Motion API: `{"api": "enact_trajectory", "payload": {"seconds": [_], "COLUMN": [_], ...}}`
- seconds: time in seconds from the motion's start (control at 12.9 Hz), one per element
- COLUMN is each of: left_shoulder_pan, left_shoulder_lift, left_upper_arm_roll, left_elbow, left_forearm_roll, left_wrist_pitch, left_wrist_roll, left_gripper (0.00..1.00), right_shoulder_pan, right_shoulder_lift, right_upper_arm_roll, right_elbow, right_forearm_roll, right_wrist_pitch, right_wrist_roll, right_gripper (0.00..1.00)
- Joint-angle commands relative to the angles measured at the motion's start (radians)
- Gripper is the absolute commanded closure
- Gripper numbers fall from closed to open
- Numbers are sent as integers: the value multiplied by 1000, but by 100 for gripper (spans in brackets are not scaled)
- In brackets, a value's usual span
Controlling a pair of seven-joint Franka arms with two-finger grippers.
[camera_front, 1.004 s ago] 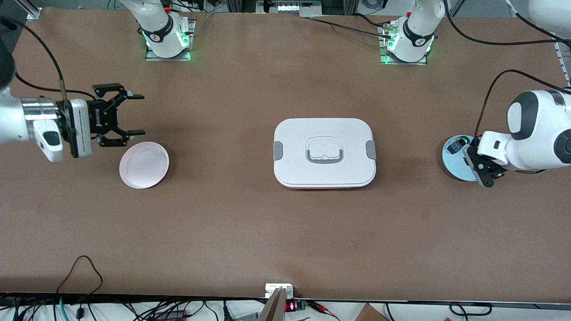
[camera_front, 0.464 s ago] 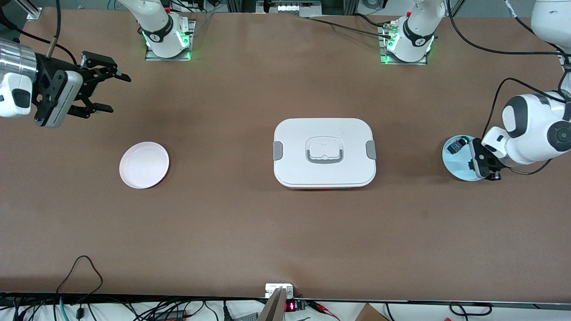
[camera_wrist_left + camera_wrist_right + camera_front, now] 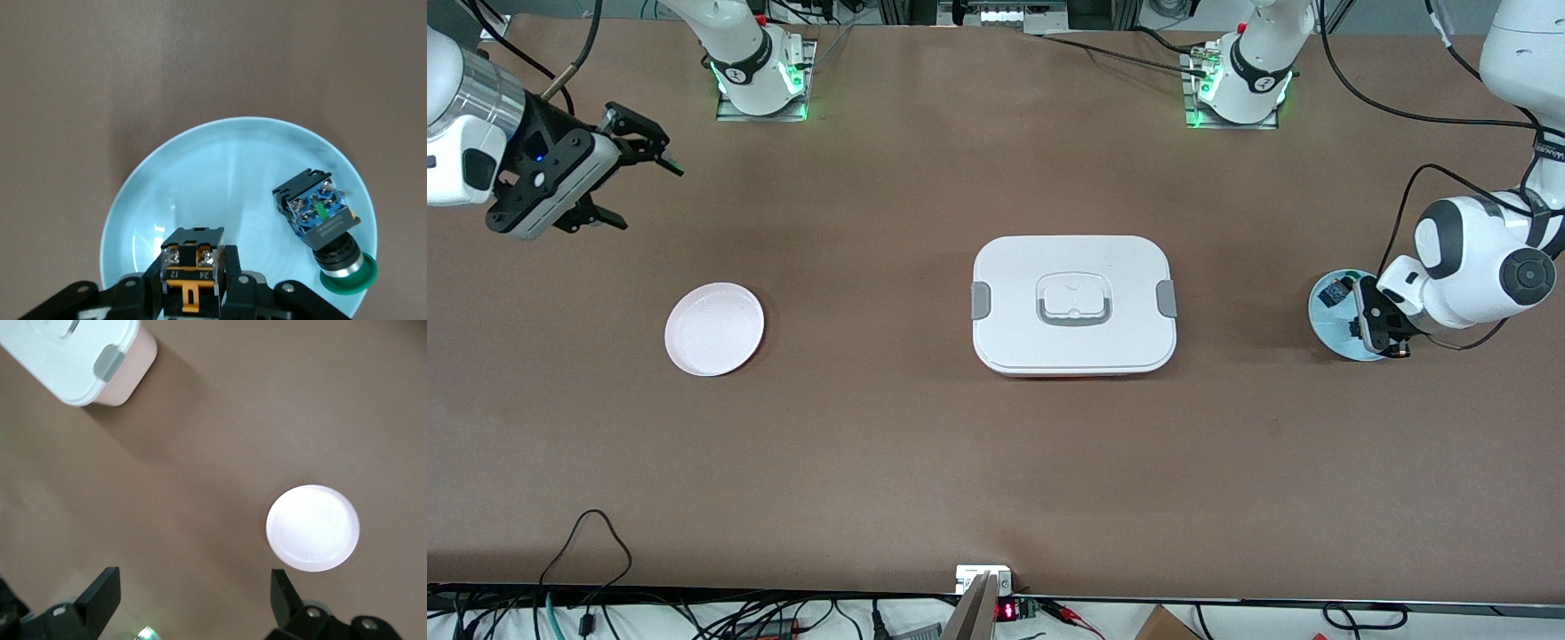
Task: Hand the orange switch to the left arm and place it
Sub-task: 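Lower the switch onto the blue plate and open the left gripper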
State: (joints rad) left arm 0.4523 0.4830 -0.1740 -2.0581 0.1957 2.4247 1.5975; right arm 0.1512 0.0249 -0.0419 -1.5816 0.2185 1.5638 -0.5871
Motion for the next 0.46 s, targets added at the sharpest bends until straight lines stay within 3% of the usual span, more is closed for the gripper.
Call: {"api": "enact_trajectory", "payload": {"seconds": [0.0,0.15,0.31,0.39], "left_shoulder_pan": [20,38,43,43], "left_shoulder_lift": [-3,-7,-32,-49], "left_upper_arm_roll": [-15,-24,-47,-56], "left_elbow": [-17,-13,1,13], "left_forearm_roll": [22,21,19,15], "left_wrist_pitch": [27,17,-39,-85], "left_wrist_roll": [13,15,10,2], "left_gripper": [57,4,0,0], "right_shoulder_pan": [14,14,17,36], "right_shoulder_lift": [-10,-10,-13,-16], "right_upper_arm_roll": [-35,-42,-59,-59], "right_elbow": [-49,-61,-83,-80], "right_forearm_roll": [-13,-14,-49,-107], "right_wrist_pitch": [114,121,99,87], "right_wrist_roll": [19,29,209,269], "right_gripper": [0,0,0,0]}}
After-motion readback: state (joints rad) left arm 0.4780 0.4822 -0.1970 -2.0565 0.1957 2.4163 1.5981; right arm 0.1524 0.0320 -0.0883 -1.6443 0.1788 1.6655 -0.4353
